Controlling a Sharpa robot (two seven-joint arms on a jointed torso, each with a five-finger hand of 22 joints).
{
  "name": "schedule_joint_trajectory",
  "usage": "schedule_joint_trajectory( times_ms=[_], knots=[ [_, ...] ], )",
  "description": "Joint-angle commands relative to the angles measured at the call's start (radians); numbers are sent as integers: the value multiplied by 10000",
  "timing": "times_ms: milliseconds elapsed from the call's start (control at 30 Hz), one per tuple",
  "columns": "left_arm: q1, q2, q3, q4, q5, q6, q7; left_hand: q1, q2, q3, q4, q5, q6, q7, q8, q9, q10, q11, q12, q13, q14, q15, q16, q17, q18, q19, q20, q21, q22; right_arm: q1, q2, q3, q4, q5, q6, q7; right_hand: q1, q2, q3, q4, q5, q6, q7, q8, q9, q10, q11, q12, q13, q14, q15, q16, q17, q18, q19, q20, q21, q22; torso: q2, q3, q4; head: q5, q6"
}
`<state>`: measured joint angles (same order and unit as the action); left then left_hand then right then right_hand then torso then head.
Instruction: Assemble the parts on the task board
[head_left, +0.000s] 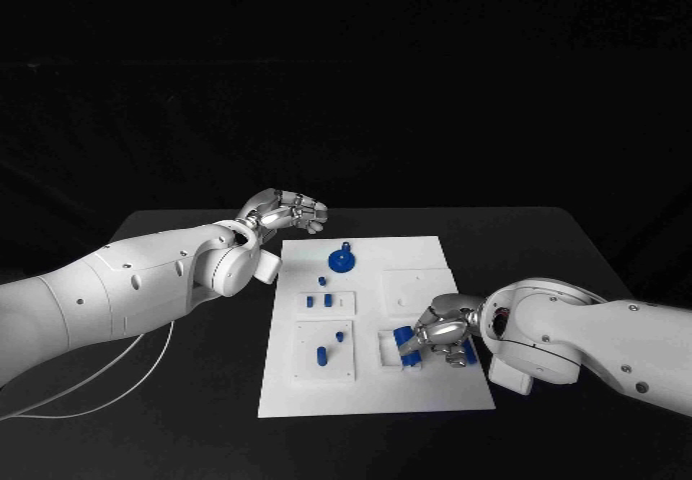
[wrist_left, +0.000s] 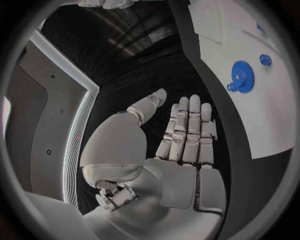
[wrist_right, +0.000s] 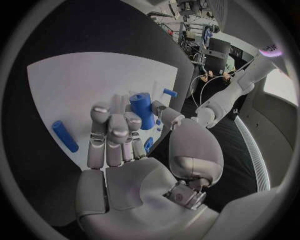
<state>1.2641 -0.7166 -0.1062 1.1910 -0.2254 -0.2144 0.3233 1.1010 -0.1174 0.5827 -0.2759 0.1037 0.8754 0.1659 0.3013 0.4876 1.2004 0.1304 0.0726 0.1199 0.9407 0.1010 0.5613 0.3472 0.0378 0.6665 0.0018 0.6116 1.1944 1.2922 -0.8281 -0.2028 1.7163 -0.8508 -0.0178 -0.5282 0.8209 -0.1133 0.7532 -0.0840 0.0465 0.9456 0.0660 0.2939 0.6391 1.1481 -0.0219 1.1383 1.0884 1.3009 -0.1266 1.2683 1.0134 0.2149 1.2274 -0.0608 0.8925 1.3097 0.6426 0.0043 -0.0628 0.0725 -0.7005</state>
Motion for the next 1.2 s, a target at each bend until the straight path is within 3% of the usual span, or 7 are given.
schedule_joint_trajectory(
  times_ms=[33,633,1100,1200],
  knots=[
    [3,18,7,35,52,145,57,-76,-9,-50,15,-8,-71,-22,17,-10,-78,-25,-19,-12,18,66,-70,16,103,-45,54,-45,17,-4,131,-1,-83,206,172,-77,-193,-34,-115,11,28,666,207,-8,10,-7,-32,-43,14,16,-54,-40,10,469,-7,46,64,156,9,-3,1,13,-5],
    [4,21,7,46,52,153,33,-126,-26,-67,30,-12,-90,-17,13,-18,-97,-17,-23,-22,5,74,-114,59,99,-57,61,-63,37,-45,527,-9,-322,-363,229,-51,-570,-358,-452,97,24,662,203,-66,35,-8,-37,-106,55,11,-62,-80,26,469,-33,29,80,132,7,7,2,119,-51],
    [5,8,7,53,52,153,15,-149,-32,-72,42,-11,-100,-13,11,-21,-102,-15,-23,-27,4,76,-134,83,99,-61,63,-72,47,-79,583,-12,-349,-491,337,-32,-1001,-963,-1319,24,55,610,201,-149,68,-50,-39,-186,110,-14,-71,-156,38,469,-109,-4,47,99,6,9,-10,165,-110],
    [5,10,7,55,52,154,14,-153,-34,-73,44,-11,-102,-13,11,-22,-104,-15,-23,-28,4,77,-138,87,99,-62,64,-74,49,-88,596,-12,-360,-493,269,-12,-1134,-860,-1789,-163,129,600,196,-180,86,-69,-47,-213,142,-25,-77,-183,52,469,-152,-25,21,88,8,13,-13,170,-110]
  ],
)
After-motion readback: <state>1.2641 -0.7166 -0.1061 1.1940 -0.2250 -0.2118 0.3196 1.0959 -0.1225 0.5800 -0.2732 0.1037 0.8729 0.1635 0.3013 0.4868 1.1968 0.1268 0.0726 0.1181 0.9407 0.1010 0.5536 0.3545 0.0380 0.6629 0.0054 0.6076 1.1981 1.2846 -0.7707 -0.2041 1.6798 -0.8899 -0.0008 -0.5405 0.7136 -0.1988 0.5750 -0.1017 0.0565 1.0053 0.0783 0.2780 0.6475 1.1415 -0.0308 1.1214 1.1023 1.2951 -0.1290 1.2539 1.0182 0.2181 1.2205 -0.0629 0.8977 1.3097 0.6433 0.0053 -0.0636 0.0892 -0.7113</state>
